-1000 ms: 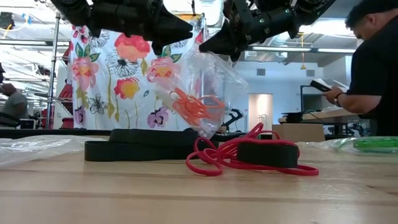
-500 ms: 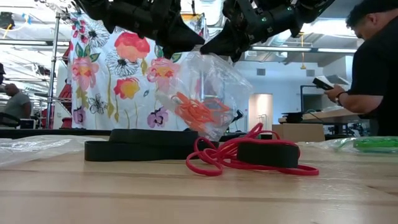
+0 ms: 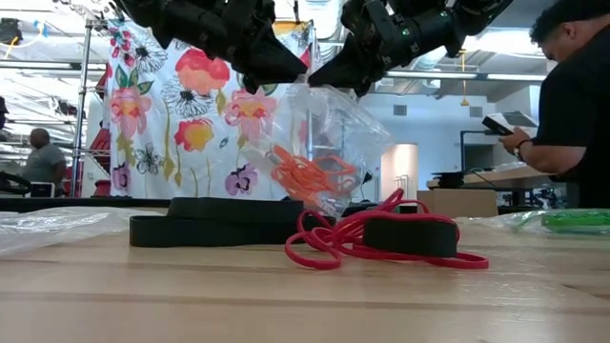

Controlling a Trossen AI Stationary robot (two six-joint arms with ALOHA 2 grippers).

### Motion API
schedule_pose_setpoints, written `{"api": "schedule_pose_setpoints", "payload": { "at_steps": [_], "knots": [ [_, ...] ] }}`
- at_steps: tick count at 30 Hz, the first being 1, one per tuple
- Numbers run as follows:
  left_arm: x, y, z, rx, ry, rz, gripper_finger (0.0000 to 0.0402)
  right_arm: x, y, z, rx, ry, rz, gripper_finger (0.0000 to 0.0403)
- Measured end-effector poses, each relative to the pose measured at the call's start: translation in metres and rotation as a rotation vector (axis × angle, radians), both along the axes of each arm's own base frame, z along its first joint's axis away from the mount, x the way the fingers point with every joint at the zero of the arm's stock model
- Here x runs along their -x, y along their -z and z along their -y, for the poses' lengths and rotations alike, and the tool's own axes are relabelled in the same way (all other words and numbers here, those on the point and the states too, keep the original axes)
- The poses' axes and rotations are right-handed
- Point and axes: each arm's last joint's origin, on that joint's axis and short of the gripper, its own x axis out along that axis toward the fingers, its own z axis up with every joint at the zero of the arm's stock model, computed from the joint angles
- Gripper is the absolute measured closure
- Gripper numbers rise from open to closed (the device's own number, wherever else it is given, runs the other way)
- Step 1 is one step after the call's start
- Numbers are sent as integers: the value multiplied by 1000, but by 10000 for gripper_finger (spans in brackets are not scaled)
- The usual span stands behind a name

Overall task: Sort rubber bands
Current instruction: Close the transparent zip bag containing the orange rubber bands

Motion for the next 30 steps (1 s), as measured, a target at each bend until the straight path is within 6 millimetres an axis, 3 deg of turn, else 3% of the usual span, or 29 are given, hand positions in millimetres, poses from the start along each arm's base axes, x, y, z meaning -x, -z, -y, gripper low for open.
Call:
{"api": "schedule_pose_setpoints", "payload": {
  "at_steps": [9, 19, 30],
  "knots": [
    [0, 0, 0, 11, -4, -1, 288, 0, 0, 1, 0, 2, 0, 387],
    [0, 1, 0, 2, 2, -7, 391, 0, 0, 1, 0, 3, 1, 387],
    [1, 2, 1, 6, 6, -19, 401, 0, 0, 1, 0, 4, -1, 372]
  ]
}}
